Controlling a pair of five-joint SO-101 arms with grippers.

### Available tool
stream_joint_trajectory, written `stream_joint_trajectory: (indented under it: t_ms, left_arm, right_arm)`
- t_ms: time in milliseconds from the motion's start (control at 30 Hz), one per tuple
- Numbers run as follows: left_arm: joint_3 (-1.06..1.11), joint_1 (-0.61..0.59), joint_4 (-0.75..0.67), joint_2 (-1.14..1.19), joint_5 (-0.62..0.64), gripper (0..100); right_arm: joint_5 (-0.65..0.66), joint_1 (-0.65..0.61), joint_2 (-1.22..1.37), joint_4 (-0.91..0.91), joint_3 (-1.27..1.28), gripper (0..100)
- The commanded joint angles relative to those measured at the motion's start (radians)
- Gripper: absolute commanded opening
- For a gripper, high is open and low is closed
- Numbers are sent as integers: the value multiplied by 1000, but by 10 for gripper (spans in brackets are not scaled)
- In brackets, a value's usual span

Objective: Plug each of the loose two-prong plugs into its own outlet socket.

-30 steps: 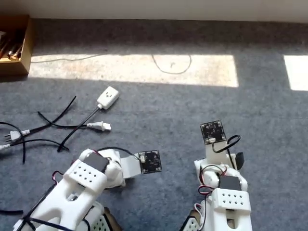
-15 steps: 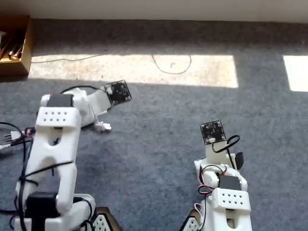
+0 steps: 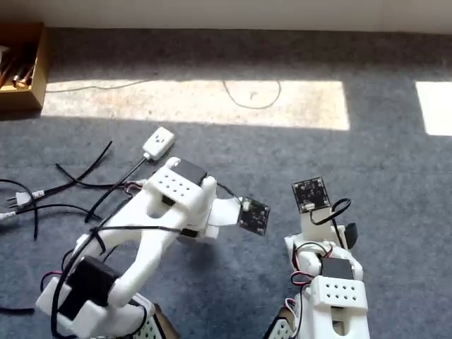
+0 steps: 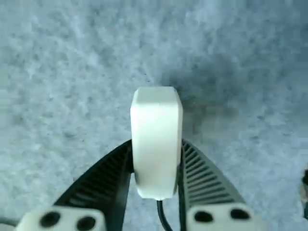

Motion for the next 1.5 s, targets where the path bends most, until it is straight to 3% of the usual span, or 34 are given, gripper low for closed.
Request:
stream_joint_trajectory:
  t_ms: [0, 200, 367, 467, 533, 733, 1000, 1267, 1467]
  left_arm:
    - [-117, -67, -54, 113, 12, 40]
    - [-328, -140, -15, 202, 72, 252]
    - [-375, -142, 161, 120, -31, 255]
    - [-430, -208, 176, 42, -34, 255]
    - [-464, -248, 129, 22, -9, 255]
    - [-421, -248, -189, 185, 241, 255]
    - [-200, -134, -216, 306, 216, 181]
    - [160, -33, -186, -35, 210, 181]
    - [358, -27, -187, -285, 213, 179]
  right_arm:
    - [14, -12, -15, 1, -7, 429]
    - [14, -12, -15, 1, -5, 429]
    - [14, -13, -13, -22, -2, 429]
    - [14, -13, -13, -27, -2, 429]
    - [14, -13, -13, -27, -2, 429]
    - [14, -13, -13, -27, -2, 429]
    - [14, -13, -13, -27, -2, 429]
    - [15, -13, -13, -27, -2, 429]
    - [15, -13, -13, -27, -2, 429]
